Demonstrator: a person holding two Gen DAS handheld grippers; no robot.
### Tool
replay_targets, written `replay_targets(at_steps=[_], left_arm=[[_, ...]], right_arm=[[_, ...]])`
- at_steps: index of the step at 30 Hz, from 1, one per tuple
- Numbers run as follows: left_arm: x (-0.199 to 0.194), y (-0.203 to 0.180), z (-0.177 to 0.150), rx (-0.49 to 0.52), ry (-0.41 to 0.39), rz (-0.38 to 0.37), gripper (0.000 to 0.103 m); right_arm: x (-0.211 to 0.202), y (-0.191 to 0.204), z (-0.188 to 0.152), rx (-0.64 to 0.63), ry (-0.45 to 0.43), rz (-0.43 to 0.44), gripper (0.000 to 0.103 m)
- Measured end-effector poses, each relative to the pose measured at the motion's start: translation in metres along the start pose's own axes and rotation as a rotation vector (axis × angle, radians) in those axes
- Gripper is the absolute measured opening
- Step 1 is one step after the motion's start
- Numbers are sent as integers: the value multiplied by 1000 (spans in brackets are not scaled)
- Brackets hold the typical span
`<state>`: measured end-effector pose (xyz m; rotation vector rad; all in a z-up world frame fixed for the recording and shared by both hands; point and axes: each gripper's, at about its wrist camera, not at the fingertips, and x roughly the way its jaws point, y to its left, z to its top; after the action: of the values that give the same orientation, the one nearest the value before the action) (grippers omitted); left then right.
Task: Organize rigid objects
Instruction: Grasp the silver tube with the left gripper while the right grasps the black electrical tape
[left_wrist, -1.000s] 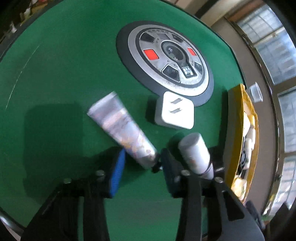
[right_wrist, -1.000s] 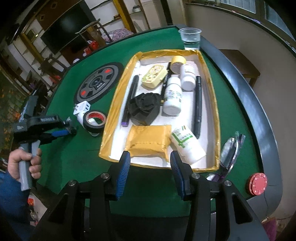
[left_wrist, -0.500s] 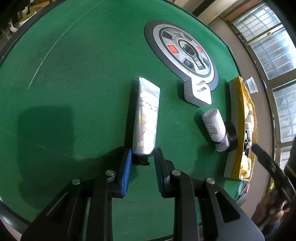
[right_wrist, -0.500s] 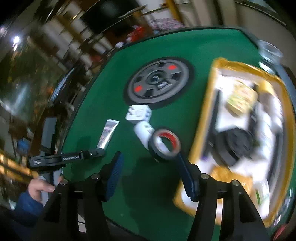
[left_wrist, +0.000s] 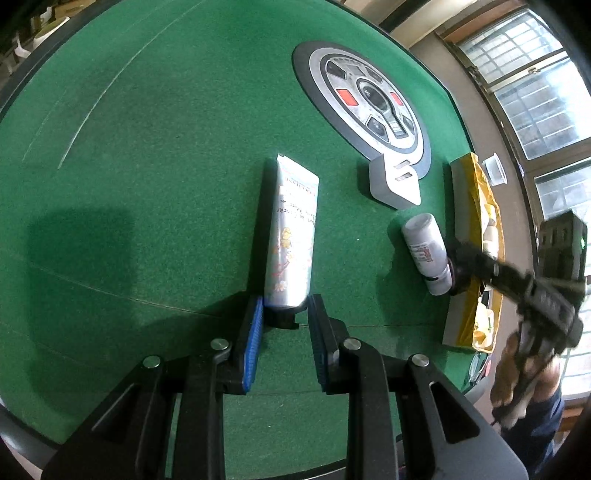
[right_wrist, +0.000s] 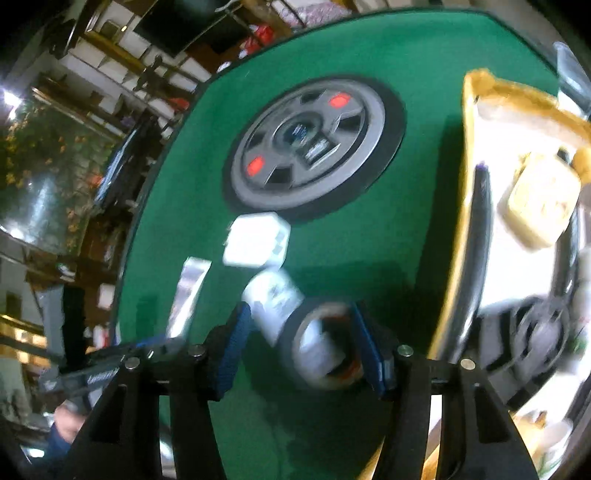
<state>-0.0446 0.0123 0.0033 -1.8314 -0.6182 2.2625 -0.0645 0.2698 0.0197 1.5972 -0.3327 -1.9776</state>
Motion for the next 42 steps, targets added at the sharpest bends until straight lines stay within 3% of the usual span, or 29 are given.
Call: replay_targets(at_steps=[7, 11, 15, 17, 22, 27, 32, 42], left_arm=[[-1, 1, 0, 11, 1, -3, 22], [-1, 1, -1, 13, 4, -1, 23], [-2, 0, -1, 19, 5, 5, 23], [-2, 0, -1, 23, 5, 7, 23], [-2, -6, 1, 67, 12, 37, 23], [2, -17, 7, 142, 15, 108, 23], [4, -22, 10, 189, 20, 129, 23], [4, -30, 6, 302, -25, 189, 22]], right_arm=[[5, 34, -54, -86, 111, 109, 50], [-10, 33, -62, -113, 83, 46, 50], [-16, 48, -79, -222, 128, 14, 50], [-20, 53, -88, -262, 75, -56, 50], [-26, 47, -80, -221, -32, -138, 52], [-3, 62, -68, -353, 25, -264, 57], [16, 59, -63, -420, 103, -338, 58], [20, 60, -62, -473, 128, -386, 66]])
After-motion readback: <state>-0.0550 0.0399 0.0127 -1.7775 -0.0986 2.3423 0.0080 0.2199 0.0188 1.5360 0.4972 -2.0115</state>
